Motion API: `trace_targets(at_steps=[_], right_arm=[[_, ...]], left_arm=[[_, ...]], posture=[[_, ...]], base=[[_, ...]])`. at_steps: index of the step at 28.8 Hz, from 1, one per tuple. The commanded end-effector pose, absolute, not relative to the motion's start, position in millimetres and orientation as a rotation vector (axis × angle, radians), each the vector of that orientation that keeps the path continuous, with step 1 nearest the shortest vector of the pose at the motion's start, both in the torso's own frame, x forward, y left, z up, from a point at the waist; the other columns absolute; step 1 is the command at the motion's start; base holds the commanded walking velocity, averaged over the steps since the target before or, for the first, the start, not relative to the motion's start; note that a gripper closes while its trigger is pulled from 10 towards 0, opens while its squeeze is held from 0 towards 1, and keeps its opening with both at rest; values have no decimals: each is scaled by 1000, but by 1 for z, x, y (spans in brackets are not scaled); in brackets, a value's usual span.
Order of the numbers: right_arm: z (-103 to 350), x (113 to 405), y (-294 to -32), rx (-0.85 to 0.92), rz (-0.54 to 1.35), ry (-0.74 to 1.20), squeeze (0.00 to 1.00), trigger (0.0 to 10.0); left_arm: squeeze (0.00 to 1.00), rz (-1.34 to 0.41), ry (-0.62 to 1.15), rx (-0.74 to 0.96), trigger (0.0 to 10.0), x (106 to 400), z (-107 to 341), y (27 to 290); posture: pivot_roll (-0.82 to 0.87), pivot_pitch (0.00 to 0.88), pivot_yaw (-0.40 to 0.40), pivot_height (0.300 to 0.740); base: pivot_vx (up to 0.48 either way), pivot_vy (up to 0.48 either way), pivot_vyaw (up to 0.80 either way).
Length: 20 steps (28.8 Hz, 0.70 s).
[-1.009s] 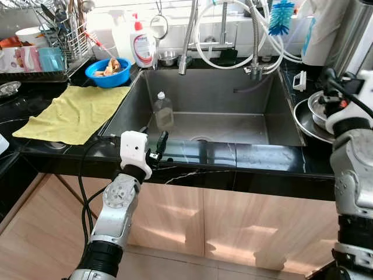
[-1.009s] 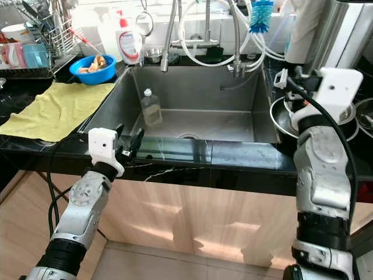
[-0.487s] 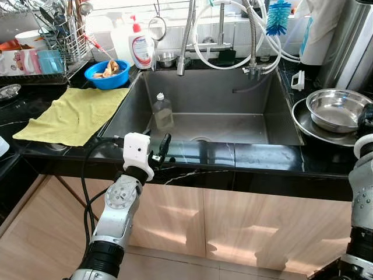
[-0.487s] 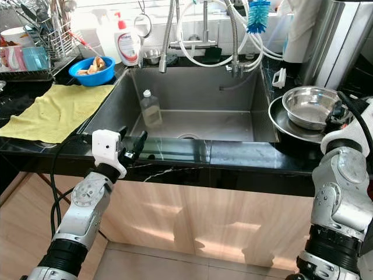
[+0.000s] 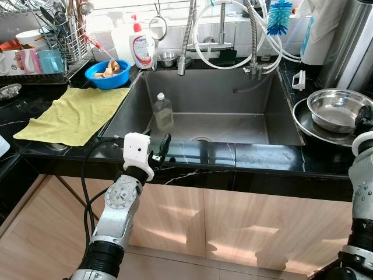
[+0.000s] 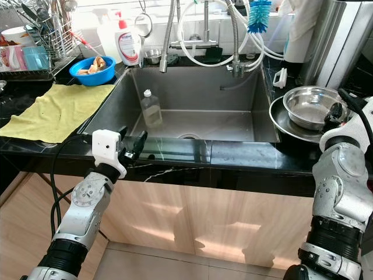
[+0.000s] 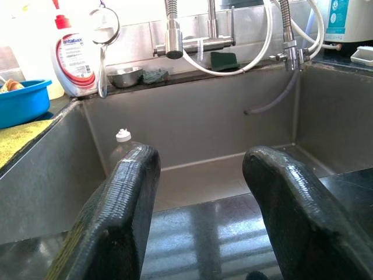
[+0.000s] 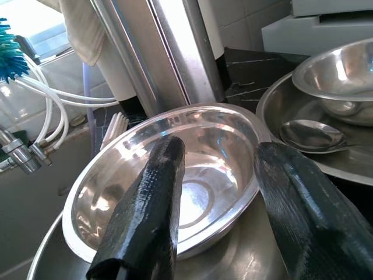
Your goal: Kitchen organization
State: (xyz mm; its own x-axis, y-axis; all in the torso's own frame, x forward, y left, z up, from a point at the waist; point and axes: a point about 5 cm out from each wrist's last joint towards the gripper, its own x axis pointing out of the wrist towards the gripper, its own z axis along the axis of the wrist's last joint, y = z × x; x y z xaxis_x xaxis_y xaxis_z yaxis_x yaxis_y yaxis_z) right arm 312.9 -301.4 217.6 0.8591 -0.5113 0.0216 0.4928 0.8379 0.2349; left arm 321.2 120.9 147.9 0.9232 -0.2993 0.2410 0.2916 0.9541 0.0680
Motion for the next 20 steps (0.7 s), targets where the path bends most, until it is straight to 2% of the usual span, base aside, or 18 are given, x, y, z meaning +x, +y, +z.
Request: trace_targets(at_steps=[1,7,20], right_arm=[[219,316,-298,238,-520,-86,0,10000],[219,325,-310,348,-552,-81,0,10000],[236,335,-313,410,-566,-134,0,10000]], left_arm=[[0,-292,-257,41,10000,322,151,124],[0,-287,-264,48,10000,323,153,126],[0,-290,-270,58,10000,322,154,126]], posture=[[-142,0,97,740],[-138,0,98,740],[-135,0,98,740]], base=[[0,0,0],[0,0,0],[0,0,0]])
